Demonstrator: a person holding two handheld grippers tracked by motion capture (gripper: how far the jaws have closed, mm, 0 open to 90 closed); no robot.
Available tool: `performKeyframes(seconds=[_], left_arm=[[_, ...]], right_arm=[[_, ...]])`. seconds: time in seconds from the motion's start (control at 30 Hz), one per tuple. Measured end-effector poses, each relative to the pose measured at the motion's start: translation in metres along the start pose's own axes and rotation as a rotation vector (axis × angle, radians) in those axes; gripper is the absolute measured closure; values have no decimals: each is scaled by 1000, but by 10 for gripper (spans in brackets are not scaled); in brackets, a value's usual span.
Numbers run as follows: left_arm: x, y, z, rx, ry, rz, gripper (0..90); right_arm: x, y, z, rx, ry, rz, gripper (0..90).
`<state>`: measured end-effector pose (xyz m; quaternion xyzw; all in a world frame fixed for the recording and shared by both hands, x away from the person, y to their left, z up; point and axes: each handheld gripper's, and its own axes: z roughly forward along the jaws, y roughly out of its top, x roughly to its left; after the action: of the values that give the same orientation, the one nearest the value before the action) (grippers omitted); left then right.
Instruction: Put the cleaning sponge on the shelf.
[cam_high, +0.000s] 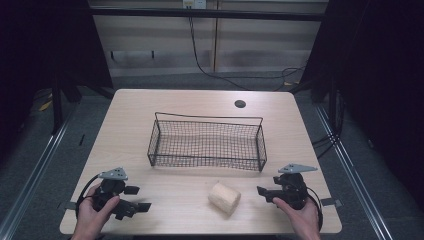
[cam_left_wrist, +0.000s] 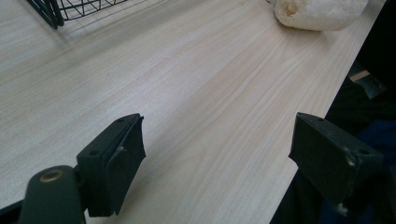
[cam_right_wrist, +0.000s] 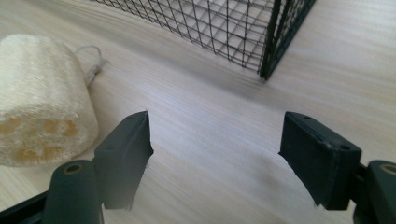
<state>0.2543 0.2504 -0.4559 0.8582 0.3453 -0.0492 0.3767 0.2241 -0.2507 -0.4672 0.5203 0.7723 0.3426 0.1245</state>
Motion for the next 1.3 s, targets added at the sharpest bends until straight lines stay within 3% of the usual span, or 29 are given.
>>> performKeyframes(seconds=[0.2,0.53,0.63,0.7,0.77,0.87,1.07,1.3], left_arm=[[-1,0,0,-1,-1,1,173],[-1,0,0,0,3,-1,173],[-1,0,0,2,5,2,173],[-1,0,0,0,6,2,173],[0,0,0,0,6,1,173],[0,0,0,0,4,0,173],[0,0,-1,1,6,3,173],[-1,0,0,0,7,-2,173]], right_arm=[[0,3,-1,22,1,-22,262],[6,12,-7,9,71,-41,329],[9,15,-8,40,93,-23,310],[8,16,-6,83,98,1,235],[6,16,-6,107,126,29,216],[5,18,-8,105,158,46,215],[13,27,-15,96,189,30,212],[20,36,-15,138,203,1,201]])
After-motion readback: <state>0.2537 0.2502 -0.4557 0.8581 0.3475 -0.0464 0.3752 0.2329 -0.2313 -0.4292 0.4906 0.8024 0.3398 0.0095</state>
